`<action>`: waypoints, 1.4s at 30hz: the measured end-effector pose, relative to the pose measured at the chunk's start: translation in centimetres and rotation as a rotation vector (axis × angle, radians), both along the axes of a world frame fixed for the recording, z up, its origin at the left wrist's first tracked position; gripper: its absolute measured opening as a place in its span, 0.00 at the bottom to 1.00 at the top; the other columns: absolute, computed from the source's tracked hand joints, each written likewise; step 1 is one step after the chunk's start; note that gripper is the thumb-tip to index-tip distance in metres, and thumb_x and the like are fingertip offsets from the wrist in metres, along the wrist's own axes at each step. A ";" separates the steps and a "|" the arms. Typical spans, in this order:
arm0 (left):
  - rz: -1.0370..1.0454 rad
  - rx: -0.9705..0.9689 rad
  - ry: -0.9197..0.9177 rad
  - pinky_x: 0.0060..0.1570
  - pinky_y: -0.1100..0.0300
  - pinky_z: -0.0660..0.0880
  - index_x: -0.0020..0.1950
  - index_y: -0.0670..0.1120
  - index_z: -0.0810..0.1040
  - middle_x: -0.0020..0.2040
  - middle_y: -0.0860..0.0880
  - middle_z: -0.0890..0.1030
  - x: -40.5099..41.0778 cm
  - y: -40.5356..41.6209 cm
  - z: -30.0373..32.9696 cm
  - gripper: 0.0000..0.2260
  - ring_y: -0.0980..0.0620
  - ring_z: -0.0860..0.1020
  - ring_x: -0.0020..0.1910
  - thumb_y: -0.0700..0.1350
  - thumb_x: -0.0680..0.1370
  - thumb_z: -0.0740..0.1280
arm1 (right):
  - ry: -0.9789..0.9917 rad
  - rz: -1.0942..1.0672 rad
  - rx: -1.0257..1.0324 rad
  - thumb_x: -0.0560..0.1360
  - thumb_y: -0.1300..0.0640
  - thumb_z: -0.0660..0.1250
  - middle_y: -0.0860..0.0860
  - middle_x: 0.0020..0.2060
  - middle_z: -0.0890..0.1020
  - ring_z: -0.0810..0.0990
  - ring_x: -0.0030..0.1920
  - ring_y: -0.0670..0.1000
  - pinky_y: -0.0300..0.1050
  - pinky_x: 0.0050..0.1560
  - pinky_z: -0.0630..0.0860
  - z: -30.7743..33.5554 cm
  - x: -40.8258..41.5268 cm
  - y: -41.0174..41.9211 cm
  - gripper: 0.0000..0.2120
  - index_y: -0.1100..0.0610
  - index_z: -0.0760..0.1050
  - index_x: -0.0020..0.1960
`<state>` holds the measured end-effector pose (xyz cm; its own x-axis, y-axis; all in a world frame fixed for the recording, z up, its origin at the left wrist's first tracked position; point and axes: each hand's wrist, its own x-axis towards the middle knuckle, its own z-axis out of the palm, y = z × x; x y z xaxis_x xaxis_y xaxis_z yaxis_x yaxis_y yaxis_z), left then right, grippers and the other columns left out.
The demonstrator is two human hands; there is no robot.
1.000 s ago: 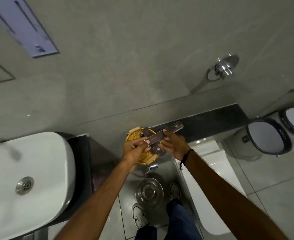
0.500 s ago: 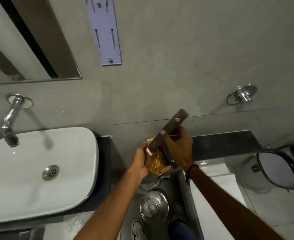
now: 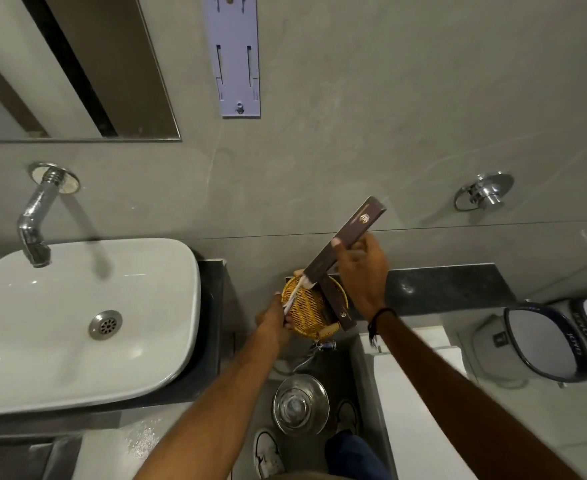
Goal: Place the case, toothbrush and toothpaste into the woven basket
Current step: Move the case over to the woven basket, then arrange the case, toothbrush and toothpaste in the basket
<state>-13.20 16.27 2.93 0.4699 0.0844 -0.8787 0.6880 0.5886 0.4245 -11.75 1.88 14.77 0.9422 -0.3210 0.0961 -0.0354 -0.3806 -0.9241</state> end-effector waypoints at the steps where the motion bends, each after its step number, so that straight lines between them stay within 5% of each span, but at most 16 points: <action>1: 0.026 0.067 0.029 0.17 0.68 0.64 0.45 0.40 0.75 0.33 0.46 0.73 0.0 0.4 -0.1 0.15 0.55 0.68 0.25 0.52 0.82 0.66 | 0.003 -0.008 0.007 0.78 0.51 0.69 0.54 0.49 0.84 0.86 0.50 0.53 0.56 0.50 0.86 0.3 0.7 -0.9 0.11 0.58 0.74 0.55; 6: 0.158 0.269 0.042 0.23 0.62 0.63 0.49 0.39 0.75 0.33 0.43 0.74 0.4 2.2 -0.6 0.13 0.51 0.67 0.24 0.49 0.80 0.68 | 0.168 0.146 -0.320 0.80 0.54 0.66 0.61 0.60 0.82 0.83 0.58 0.60 0.55 0.55 0.83 -0.6 2.8 -5.3 0.17 0.63 0.72 0.64; 9: 0.168 0.288 0.018 0.18 0.66 0.61 0.38 0.41 0.73 0.32 0.44 0.75 0.8 2.5 -0.7 0.16 0.52 0.66 0.23 0.49 0.81 0.68 | 0.374 0.344 -0.592 0.78 0.54 0.68 0.60 0.55 0.84 0.84 0.54 0.60 0.54 0.56 0.82 -3.2 2.0 -5.8 0.17 0.61 0.73 0.64; 16: 0.108 0.367 -0.022 0.20 0.66 0.61 0.37 0.42 0.74 0.30 0.45 0.74 1.2 2.2 -1.0 0.16 0.53 0.67 0.23 0.50 0.80 0.68 | 0.632 0.724 -1.165 0.69 0.42 0.75 0.54 0.50 0.85 0.84 0.51 0.57 0.53 0.54 0.82 -9.2 -2.9 -3.0 0.22 0.54 0.79 0.56; 21: 0.062 0.398 -0.014 0.19 0.66 0.62 0.40 0.41 0.77 0.31 0.46 0.75 0.4 2.2 -1.6 0.16 0.54 0.67 0.22 0.51 0.80 0.68 | 0.722 0.817 -1.306 0.68 0.46 0.77 0.54 0.57 0.83 0.82 0.59 0.58 0.53 0.59 0.79 -12.1 -5.0 -1.1 0.24 0.56 0.79 0.61; 26: 0.008 0.482 -0.025 0.21 0.64 0.63 0.46 0.39 0.81 0.31 0.46 0.75 -0.1 2.7 -2.1 0.17 0.53 0.68 0.23 0.53 0.80 0.68 | 0.742 0.742 -1.125 0.75 0.48 0.71 0.56 0.57 0.83 0.82 0.58 0.59 0.55 0.60 0.80 -10.4 -3.2 -1.3 0.20 0.58 0.78 0.61; 29: -0.097 0.647 -0.046 0.28 0.58 0.72 0.48 0.35 0.83 0.38 0.40 0.82 -0.2 3.1 -2.2 0.21 0.45 0.76 0.29 0.55 0.79 0.68 | 0.776 0.525 -0.629 0.79 0.57 0.65 0.60 0.55 0.83 0.83 0.54 0.61 0.57 0.60 0.80 -8.7 -0.5 -2.8 0.14 0.62 0.76 0.61; 31: -0.176 0.778 -0.079 0.40 0.51 0.78 0.49 0.35 0.84 0.46 0.37 0.85 -0.1 2.9 -2.3 0.22 0.39 0.83 0.42 0.56 0.79 0.69 | 0.862 0.426 -0.119 0.82 0.55 0.62 0.59 0.49 0.83 0.83 0.49 0.59 0.56 0.54 0.81 -7.7 0.9 -3.3 0.12 0.63 0.78 0.55; 33: -0.272 0.864 -0.141 0.41 0.55 0.76 0.45 0.36 0.84 0.45 0.38 0.85 0.3 2.4 -2.1 0.20 0.39 0.84 0.47 0.55 0.79 0.69 | 0.934 0.456 0.219 0.83 0.53 0.60 0.55 0.44 0.83 0.82 0.44 0.54 0.50 0.47 0.80 -7.0 1.8 -3.0 0.12 0.60 0.78 0.50; 37: -0.400 0.928 -0.279 0.38 0.55 0.75 0.36 0.42 0.80 0.35 0.43 0.80 1.7 0.8 -1.9 0.18 0.46 0.79 0.37 0.54 0.79 0.70 | 0.917 0.700 -0.047 0.79 0.55 0.67 0.53 0.49 0.83 0.82 0.44 0.49 0.39 0.42 0.80 -8.0 2.3 -2.3 0.13 0.60 0.79 0.61; 39: -0.437 0.935 -0.317 0.39 0.52 0.78 0.34 0.43 0.78 0.34 0.43 0.79 2.5 0.0 -2.0 0.18 0.47 0.78 0.36 0.54 0.78 0.70 | 0.855 0.750 -0.156 0.79 0.57 0.68 0.50 0.46 0.83 0.82 0.44 0.48 0.33 0.37 0.77 -8.9 2.6 -2.8 0.12 0.61 0.81 0.60; 42: -0.453 0.925 -0.335 0.30 0.60 0.71 0.38 0.44 0.77 0.36 0.45 0.79 3.6 -0.8 -2.6 0.18 0.50 0.76 0.34 0.57 0.76 0.71 | 0.807 0.756 -0.234 0.79 0.57 0.68 0.57 0.51 0.84 0.80 0.48 0.53 0.34 0.39 0.76 -10.0 3.4 -4.6 0.12 0.63 0.83 0.58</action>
